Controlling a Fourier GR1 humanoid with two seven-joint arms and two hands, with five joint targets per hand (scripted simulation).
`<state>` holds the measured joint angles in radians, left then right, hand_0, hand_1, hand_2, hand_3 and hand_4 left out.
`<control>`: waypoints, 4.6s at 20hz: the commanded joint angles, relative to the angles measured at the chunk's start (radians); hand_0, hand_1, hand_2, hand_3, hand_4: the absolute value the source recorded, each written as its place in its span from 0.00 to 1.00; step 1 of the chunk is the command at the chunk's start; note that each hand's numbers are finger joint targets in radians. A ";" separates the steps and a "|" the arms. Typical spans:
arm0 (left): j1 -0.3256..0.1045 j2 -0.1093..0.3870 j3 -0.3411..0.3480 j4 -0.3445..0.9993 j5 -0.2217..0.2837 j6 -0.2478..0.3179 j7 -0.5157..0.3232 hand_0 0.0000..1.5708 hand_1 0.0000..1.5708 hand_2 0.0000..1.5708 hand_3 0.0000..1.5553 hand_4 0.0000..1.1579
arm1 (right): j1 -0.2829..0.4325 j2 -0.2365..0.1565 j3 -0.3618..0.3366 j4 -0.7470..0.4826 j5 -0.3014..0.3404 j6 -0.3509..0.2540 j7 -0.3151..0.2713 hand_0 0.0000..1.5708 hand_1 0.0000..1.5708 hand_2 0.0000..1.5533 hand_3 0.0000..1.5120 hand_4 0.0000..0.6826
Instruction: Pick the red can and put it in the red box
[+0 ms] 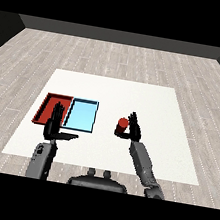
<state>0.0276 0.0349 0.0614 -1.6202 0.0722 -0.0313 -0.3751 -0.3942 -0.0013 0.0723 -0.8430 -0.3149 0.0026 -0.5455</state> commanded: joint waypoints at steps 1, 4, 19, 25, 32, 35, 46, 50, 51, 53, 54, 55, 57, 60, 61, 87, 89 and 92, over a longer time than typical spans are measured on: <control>-0.025 0.012 0.010 -0.034 -0.006 0.020 0.041 0.00 0.00 0.00 0.00 0.00 | 0.022 0.001 0.052 -0.050 0.001 -0.045 0.030 0.00 0.00 0.00 0.00 0.00; -0.034 0.060 0.062 0.003 0.049 -0.038 0.057 0.00 0.00 0.00 0.00 0.00 | -0.054 0.001 -0.030 0.042 0.010 -0.009 0.012 0.00 0.00 0.00 0.00 0.00; 0.013 0.017 0.021 -0.017 0.014 -0.014 -0.005 0.00 0.00 0.00 0.00 0.00 | -0.144 0.001 0.068 0.201 -0.070 -0.074 -0.047 0.00 0.00 0.00 0.00 0.00; 0.010 0.024 0.033 -0.059 0.038 -0.015 0.053 0.00 0.00 0.00 0.00 0.00 | -0.112 0.001 0.076 0.163 -0.066 -0.051 -0.032 0.00 0.00 0.00 0.00 0.00; 0.000 -0.022 -0.022 -0.057 -0.023 0.037 0.044 0.00 0.00 0.00 0.00 0.00 | -0.215 0.001 0.071 0.278 -0.085 -0.152 -0.044 0.94 0.94 0.95 0.95 0.85; -0.015 0.002 0.011 0.030 0.000 -0.007 -0.030 0.00 0.00 0.00 0.00 0.00 | -0.178 0.001 0.065 0.221 -0.046 -0.183 -0.014 0.95 0.95 0.94 0.95 0.97; -0.032 0.027 0.025 0.002 0.008 -0.013 -0.004 0.00 0.00 0.00 0.00 0.00 | -0.116 -0.015 0.105 0.006 0.065 -0.249 0.064 0.94 0.94 0.94 0.94 0.96; -0.005 -0.003 -0.022 0.077 -0.020 -0.029 -0.068 0.00 0.00 0.00 0.00 0.00 | -0.064 0.001 0.129 -0.076 0.064 -0.280 0.058 0.92 0.92 0.93 0.93 0.96; -0.012 -0.004 -0.035 -0.025 -0.012 -0.004 0.062 0.00 0.00 0.00 0.00 0.00 | -0.109 -0.011 0.090 -0.059 0.072 -0.235 0.073 0.92 0.92 0.93 0.93 0.96; 0.011 0.016 -0.036 -0.009 -0.055 0.000 0.024 0.00 0.00 0.00 0.00 0.00 | -0.069 0.000 0.147 -0.190 0.095 -0.311 0.141 0.91 0.91 0.93 0.93 0.96; -0.018 -0.008 -0.078 -0.040 -0.082 0.026 0.077 0.00 0.00 0.00 0.00 0.00 | -0.056 0.001 0.179 -0.184 0.077 -0.326 0.099 0.91 0.91 0.92 0.93 0.95; -0.035 -0.013 -0.076 0.003 -0.075 0.014 0.044 0.00 0.00 0.00 0.00 0.00 | -0.089 0.001 0.121 -0.141 0.080 -0.274 0.081 0.92 0.92 0.93 0.93 0.95; -0.089 0.009 -0.059 0.055 -0.041 -0.032 0.055 0.00 0.00 0.00 0.00 0.00 | -0.087 -0.012 0.108 -0.101 0.080 -0.237 0.057 0.92 0.92 0.93 0.93 0.95; -0.085 -0.034 -0.207 0.021 -0.062 0.069 0.123 0.00 0.00 0.00 0.00 0.00 | -0.057 0.001 0.166 -0.274 0.074 -0.316 0.142 0.91 0.91 0.93 0.94 0.96; -0.071 -0.034 -0.168 -0.003 -0.057 0.005 0.143 0.00 0.00 0.00 0.00 0.00 | -0.032 0.001 0.199 -0.361 0.108 -0.360 0.221 0.91 0.91 0.93 0.94 0.96; -0.317 -0.035 -0.521 0.295 0.051 0.323 0.085 0.00 0.00 0.00 0.00 0.00 | -0.033 0.001 0.329 -0.468 0.068 -0.366 0.219 0.89 0.89 0.92 0.93 0.91; -0.389 -0.035 -0.492 0.221 0.046 0.333 0.244 0.00 0.00 0.00 0.00 0.00 | -0.075 0.001 0.302 -0.312 0.014 -0.334 0.079 0.90 0.90 0.92 0.93 0.90; -0.372 -0.035 -0.479 0.247 0.032 0.313 0.223 0.00 0.00 0.00 0.00 0.00 | -0.092 0.001 0.398 -0.435 0.006 -0.422 0.191 0.90 0.90 0.92 0.92 0.92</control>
<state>-0.3011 0.0001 -0.4394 -1.3840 0.1122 0.2784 -0.2054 -0.4637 -0.0003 0.3948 -1.2495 -0.2719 -0.3608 -0.3725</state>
